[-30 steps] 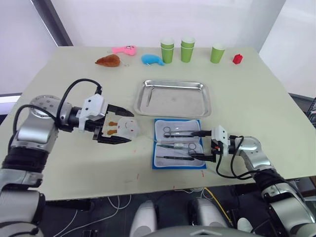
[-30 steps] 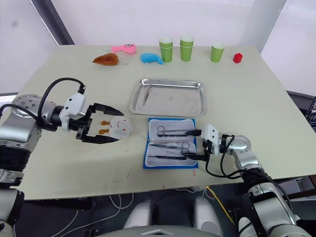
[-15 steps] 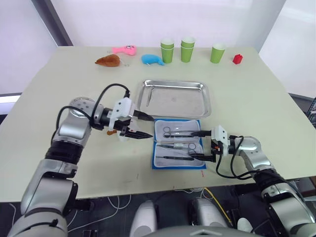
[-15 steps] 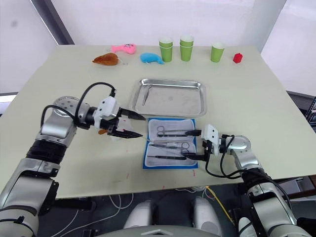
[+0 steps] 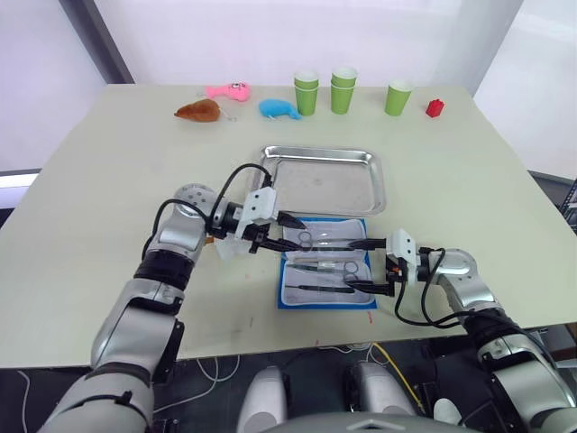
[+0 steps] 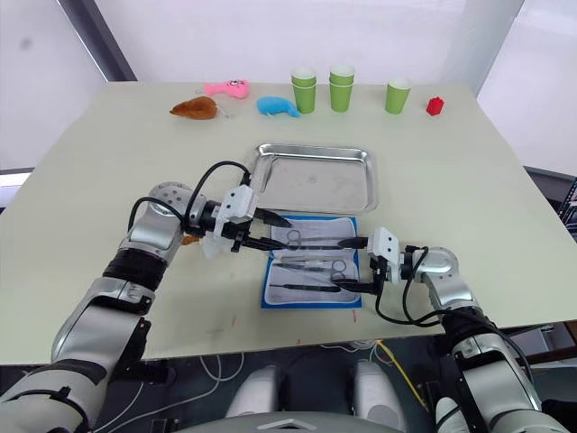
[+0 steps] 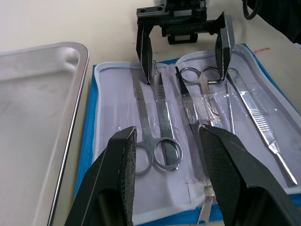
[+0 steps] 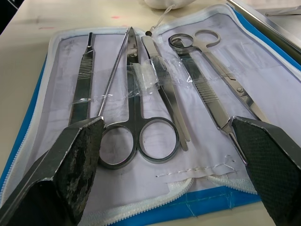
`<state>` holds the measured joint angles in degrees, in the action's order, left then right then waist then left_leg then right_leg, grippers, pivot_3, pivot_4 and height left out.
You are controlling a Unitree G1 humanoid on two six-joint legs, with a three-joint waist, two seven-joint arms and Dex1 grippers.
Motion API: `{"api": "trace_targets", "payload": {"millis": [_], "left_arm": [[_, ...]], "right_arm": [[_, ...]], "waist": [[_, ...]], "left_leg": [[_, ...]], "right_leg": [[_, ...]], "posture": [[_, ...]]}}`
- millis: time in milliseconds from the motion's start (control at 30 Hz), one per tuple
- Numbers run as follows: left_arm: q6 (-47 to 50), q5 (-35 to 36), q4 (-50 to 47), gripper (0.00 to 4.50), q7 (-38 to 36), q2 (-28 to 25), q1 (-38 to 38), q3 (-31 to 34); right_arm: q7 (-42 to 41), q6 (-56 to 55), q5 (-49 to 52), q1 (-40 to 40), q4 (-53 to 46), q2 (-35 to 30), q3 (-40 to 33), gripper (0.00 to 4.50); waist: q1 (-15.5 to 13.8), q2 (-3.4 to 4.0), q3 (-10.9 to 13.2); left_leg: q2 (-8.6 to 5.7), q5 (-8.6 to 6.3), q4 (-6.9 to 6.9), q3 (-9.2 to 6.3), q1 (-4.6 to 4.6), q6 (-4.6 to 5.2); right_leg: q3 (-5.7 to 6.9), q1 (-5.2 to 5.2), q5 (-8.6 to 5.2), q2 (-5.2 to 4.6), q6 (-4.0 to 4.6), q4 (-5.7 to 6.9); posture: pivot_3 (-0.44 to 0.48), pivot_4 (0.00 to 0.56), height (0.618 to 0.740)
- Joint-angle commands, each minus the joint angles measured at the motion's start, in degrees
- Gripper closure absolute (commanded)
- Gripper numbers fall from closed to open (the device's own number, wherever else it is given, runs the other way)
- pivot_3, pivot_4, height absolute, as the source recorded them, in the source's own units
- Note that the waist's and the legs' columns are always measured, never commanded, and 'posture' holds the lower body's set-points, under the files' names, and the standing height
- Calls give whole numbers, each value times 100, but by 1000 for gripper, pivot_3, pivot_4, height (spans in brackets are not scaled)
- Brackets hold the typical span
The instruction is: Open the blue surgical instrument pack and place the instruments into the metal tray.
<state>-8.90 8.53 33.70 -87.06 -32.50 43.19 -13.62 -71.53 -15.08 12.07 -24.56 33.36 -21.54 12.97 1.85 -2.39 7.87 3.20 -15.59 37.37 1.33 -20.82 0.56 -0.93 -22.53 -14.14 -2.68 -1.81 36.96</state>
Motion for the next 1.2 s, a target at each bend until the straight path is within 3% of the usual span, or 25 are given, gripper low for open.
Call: {"api": "trace_targets", "payload": {"millis": [33,367,1033,1067,1200], "left_arm": [[-315,-291,576,2249,255,357,344,-100],[-753,-822,1617,2249,774,709,677,-86],[-632,-1302,1741,2249,768,769,620,-275],[-638,-1292,1709,2807,726,769,587,-290],[-622,-1299,1655,2906,658,745,519,-325]], "right_arm": [[221,336,-621,361,668,-178,278,0],[242,343,-625,370,649,-205,267,0],[259,307,-651,331,684,-157,302,0],[259,308,-648,332,683,-155,300,0],[269,313,-645,335,668,-158,295,0]], "waist": [[-2,-1,-1],[2,-17,-11],[1,-15,-15],[1,-14,-15],[1,-13,-15]], "left_leg": [[0,0,0,0,0,0],[-1,0,0,-3,-1,0],[-2,0,0,-7,1,0],[-2,0,0,-7,2,0],[-1,0,0,-7,2,0]], "right_leg": [[0,0,0,1,0,0],[2,1,1,2,-2,0],[5,5,1,1,-1,0],[5,5,1,1,-1,0],[5,6,1,1,-1,0]], "posture": [[0,150,739],[0,150,739],[0,150,739],[0,150,739],[0,150,739]]}}
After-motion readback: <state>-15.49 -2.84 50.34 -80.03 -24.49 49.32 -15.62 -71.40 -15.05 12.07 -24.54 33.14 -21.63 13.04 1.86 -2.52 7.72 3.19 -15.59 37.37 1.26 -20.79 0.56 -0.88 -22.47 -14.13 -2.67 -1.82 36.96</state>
